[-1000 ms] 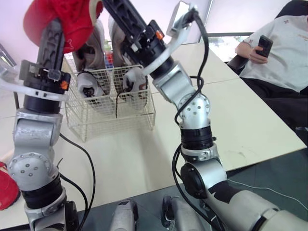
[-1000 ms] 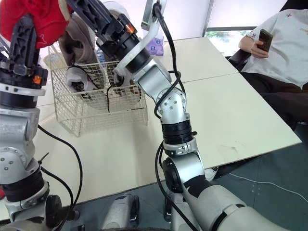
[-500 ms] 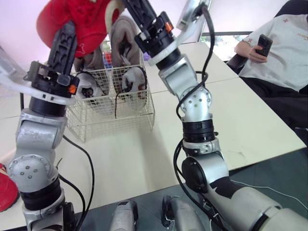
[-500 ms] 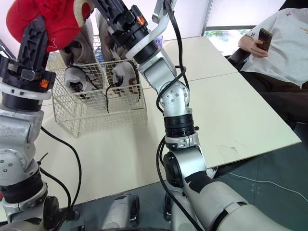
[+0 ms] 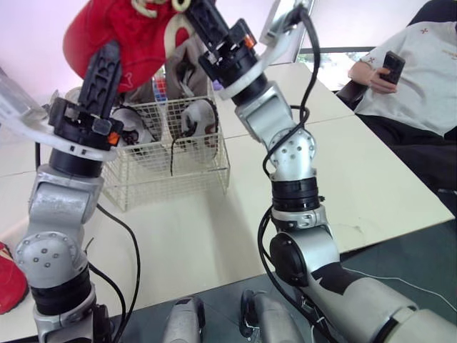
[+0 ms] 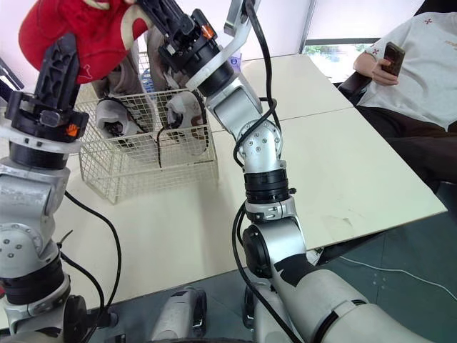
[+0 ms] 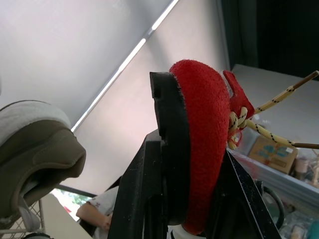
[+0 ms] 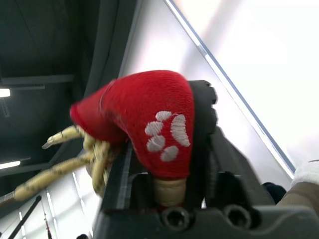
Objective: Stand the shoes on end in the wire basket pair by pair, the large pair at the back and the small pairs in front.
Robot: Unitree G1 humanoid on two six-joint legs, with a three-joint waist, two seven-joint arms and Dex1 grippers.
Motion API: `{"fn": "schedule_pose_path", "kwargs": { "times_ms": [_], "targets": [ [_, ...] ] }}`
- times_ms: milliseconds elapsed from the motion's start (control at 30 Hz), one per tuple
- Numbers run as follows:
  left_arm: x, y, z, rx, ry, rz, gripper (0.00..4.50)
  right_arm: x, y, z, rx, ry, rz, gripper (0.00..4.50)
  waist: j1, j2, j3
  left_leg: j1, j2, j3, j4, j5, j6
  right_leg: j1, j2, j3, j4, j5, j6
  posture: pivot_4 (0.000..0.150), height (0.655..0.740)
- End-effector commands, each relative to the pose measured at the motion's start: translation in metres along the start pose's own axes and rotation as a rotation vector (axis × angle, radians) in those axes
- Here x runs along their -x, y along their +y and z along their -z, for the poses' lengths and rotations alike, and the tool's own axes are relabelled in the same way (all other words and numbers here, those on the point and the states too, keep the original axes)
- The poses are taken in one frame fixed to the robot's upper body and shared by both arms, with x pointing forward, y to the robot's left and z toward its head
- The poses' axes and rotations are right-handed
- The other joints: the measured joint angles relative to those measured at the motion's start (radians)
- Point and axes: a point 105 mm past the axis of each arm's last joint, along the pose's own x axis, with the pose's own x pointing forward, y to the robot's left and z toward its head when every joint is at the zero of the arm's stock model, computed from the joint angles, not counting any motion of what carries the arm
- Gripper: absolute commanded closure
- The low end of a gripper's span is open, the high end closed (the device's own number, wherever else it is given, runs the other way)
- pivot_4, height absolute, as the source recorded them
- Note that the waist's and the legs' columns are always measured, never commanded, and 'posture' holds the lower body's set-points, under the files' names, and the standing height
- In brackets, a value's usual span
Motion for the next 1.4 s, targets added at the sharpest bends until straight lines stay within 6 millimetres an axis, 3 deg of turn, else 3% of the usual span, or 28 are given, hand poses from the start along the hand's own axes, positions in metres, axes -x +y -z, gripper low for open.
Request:
{"fn": "schedule_pose_path", "kwargs": {
  "times_ms": [33, 133, 367, 500, 700, 900, 1300, 1367, 1400],
  "targets": [
    [0.004, 0.006, 0.020, -0.107, 0.158, -0.058, 2.87, -0.010, 0.029, -0.024, 0.106, -0.015, -0.126, 4.00, 0.002, 0.000, 0.000, 0.000, 0.000, 0.000, 0.000, 0.000, 0.000, 0.000, 0.000, 0.000, 0.000, 0.000, 0.000, 0.150, 0.7400],
    [0.014, 0.007, 0.023, -0.274, 0.286, -0.113, 1.41, 0.002, 0.018, -0.042, 0.263, 0.066, -0.127, 4.00, 0.002, 0.000, 0.000, 0.000, 0.000, 0.000, 0.000, 0.000, 0.000, 0.000, -0.001, 0.000, 0.000, -0.001, -0.002, 0.150, 0.7400],
    [0.051, -0.013, 0.015, -0.386, 0.431, -0.171, 1.41, 0.044, 0.002, -0.041, 0.486, 0.433, -0.260, 4.00, -0.009, 0.001, 0.001, -0.002, -0.001, 0.003, -0.003, -0.001, 0.000, -0.004, -0.003, 0.001, -0.002, -0.002, -0.003, 0.150, 0.7400],
    [0.081, -0.010, 0.018, -0.422, 0.529, -0.258, 1.41, 0.055, -0.008, -0.027, 0.532, 0.531, -0.311, 4.00, -0.020, 0.002, 0.001, -0.002, 0.001, 0.003, -0.004, -0.001, 0.000, -0.007, 0.000, 0.001, 0.000, -0.002, -0.003, 0.150, 0.7400],
    [0.107, -0.001, 0.009, -0.427, 0.566, -0.348, 1.41, 0.063, -0.018, -0.003, 0.572, 0.602, -0.364, 4.00, -0.022, 0.002, 0.002, -0.002, 0.002, 0.001, -0.003, -0.002, -0.002, -0.008, 0.001, -0.001, 0.000, -0.003, -0.005, 0.150, 0.7400],
    [0.112, 0.003, 0.006, -0.431, 0.568, -0.363, 1.41, 0.080, -0.034, 0.025, 0.669, 0.705, -0.392, 4.00, -0.022, 0.002, 0.002, -0.002, 0.002, 0.003, -0.003, -0.003, -0.005, -0.007, -0.004, -0.003, -0.003, -0.003, -0.005, 0.150, 0.7400],
    [0.106, 0.009, 0.010, -0.416, 0.572, -0.338, 1.41, 0.108, -0.059, 0.044, 0.651, 0.794, -0.328, 4.00, -0.022, 0.002, 0.002, -0.003, 0.002, 0.005, -0.004, -0.004, -0.006, -0.008, -0.002, -0.003, -0.002, -0.003, -0.005, 0.150, 0.7400],
    [0.105, 0.010, 0.012, -0.406, 0.582, -0.330, 1.37, 0.109, -0.060, 0.045, 0.650, 0.794, -0.326, 2.97, -0.021, 0.002, 0.002, -0.002, 0.002, 0.004, -0.003, -0.004, -0.006, -0.008, -0.002, -0.003, -0.002, -0.003, -0.005, 0.150, 0.7400],
    [0.105, 0.011, 0.012, -0.404, 0.585, -0.329, 1.37, 0.111, -0.060, 0.047, 0.651, 0.797, -0.332, 2.66, -0.021, 0.002, 0.002, -0.002, 0.002, 0.004, -0.003, -0.004, -0.006, -0.008, -0.002, -0.003, -0.002, -0.003, -0.005, 0.150, 0.7400]
  ]
}}
